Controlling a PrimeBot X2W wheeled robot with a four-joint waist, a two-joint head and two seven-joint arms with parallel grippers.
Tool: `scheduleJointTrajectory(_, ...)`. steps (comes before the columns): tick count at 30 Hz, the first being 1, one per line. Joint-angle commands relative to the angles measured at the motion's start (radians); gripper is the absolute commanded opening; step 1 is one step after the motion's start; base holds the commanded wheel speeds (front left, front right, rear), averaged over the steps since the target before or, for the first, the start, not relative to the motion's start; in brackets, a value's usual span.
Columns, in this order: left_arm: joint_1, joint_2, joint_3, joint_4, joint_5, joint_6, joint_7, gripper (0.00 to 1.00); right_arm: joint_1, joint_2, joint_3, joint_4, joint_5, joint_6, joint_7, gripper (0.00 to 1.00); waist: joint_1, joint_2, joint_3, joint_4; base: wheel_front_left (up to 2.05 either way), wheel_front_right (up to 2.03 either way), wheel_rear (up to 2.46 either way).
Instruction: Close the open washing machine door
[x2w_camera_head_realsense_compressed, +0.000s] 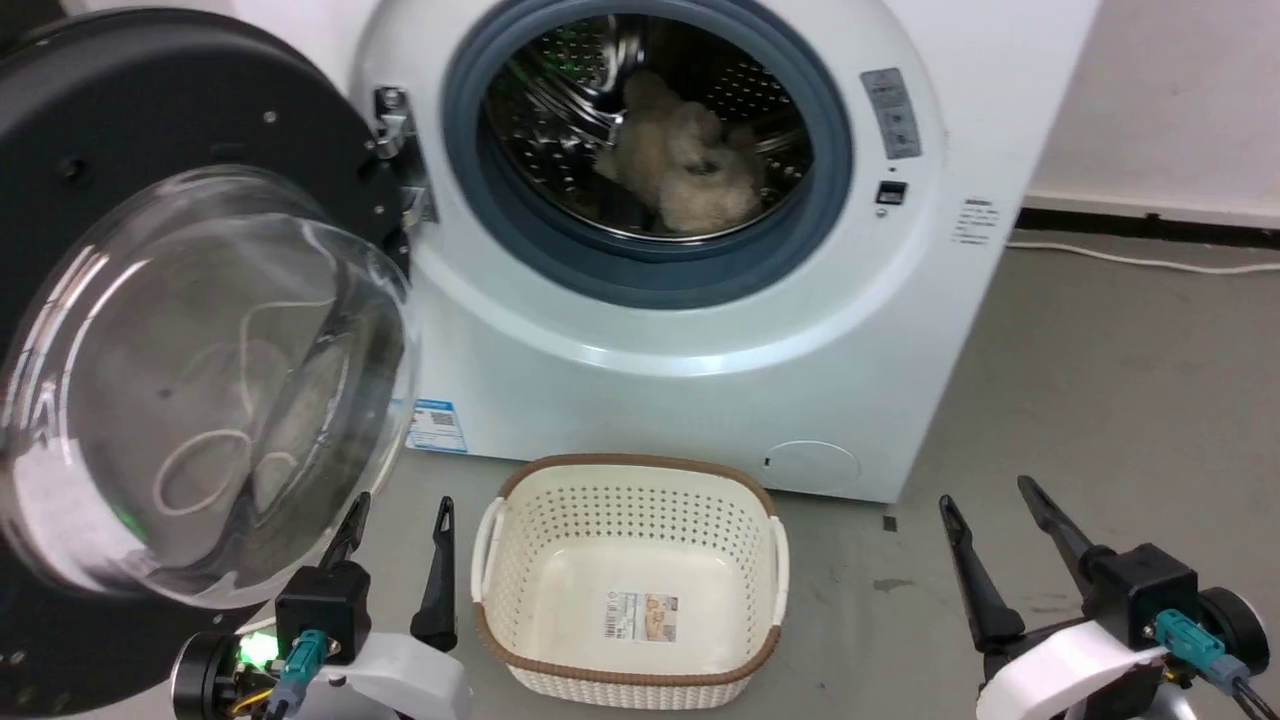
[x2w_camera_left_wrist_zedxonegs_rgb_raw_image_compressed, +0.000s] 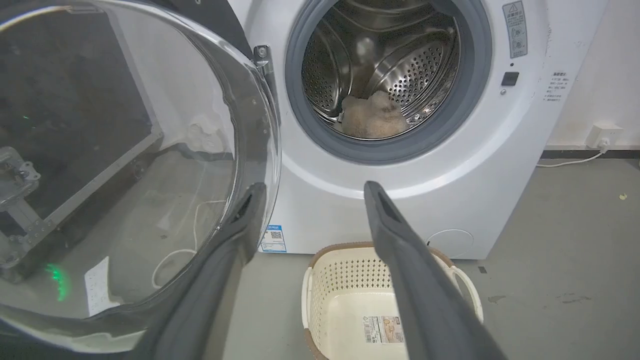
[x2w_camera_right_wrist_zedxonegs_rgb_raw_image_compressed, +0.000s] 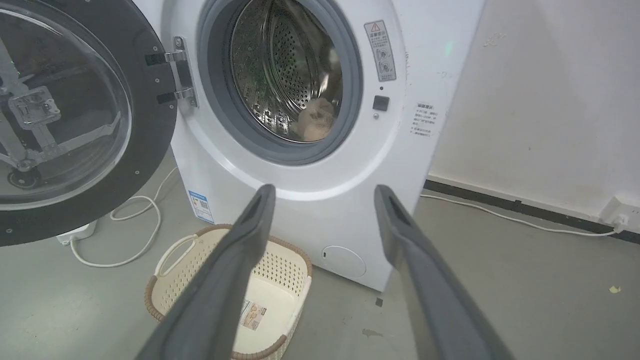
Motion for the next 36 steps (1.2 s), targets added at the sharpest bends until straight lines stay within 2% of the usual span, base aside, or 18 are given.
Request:
scheduleJointTrajectory(1, -0.001, 0.005, -0.005, 0.002, -0.002, -0.003, -0.01, 1.0, 0.021, 0.0, 0.002, 0.002, 0.008, 0.0, -0.009, 1.0, -0.0001, 0.0, -0.003, 0.014, 0.0, 0.0, 0.0)
scheduleJointTrajectory(8, 0.012, 0.01, -0.003, -0.013, -0.005, 0.009, -0.028, 1.0, 0.006, -0.01, 0.041, 0.02, 0.017, 0.0, -0.028, 1.0, -0.0001, 0.0, 0.003, 0.069, 0.0, 0.0, 0.0)
scheduleJointTrajectory(36, 0.059, 0.013, -0.01, -0.069, -0.008, 0.046, -0.091, 1.0, -0.043, -0.056, 0.177, 0.094, 0.074, 0.0, -0.09, 1.0, -0.0001, 0.0, 0.006, 0.196, -0.05, -0.05, -0.05)
